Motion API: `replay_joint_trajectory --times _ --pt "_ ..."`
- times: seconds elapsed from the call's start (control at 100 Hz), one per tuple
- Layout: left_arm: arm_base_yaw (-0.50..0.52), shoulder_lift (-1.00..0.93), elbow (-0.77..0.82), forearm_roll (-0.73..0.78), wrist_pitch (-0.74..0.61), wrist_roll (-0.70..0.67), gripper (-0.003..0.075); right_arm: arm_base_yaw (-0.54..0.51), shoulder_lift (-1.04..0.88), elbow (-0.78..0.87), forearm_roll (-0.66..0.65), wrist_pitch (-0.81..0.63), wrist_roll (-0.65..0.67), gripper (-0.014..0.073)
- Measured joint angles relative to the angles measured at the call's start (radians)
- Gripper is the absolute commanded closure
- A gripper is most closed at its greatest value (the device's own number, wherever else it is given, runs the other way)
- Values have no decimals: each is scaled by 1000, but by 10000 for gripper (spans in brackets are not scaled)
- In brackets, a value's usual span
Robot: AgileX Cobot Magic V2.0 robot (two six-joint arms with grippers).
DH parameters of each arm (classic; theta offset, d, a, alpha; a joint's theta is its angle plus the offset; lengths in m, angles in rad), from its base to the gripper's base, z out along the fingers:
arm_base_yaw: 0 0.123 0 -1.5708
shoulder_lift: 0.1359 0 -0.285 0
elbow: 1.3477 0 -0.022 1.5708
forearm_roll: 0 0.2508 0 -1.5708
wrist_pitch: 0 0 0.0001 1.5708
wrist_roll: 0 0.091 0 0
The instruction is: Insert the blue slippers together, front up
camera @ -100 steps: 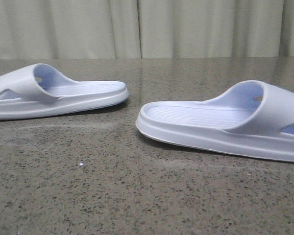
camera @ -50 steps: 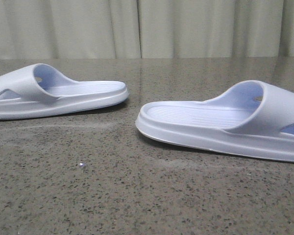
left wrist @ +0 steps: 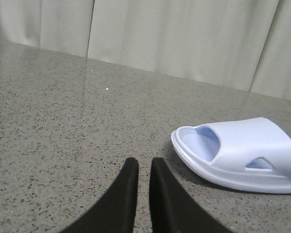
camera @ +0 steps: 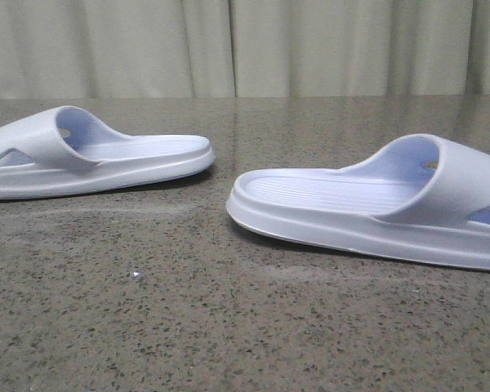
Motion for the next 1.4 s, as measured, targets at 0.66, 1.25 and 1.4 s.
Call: replay_joint_trajectory --times 0.66,1.25,1.4 --pt "0 79 -134 -383 -52 -1 705 0 110 -160 425 49 -59 670" --pt "0 611 -601 -34 442 81 608 0 657 -524 338 613 -83 659" --pt "0 632 -605 -34 477 102 461 0 657 -530 338 651 -83 500"
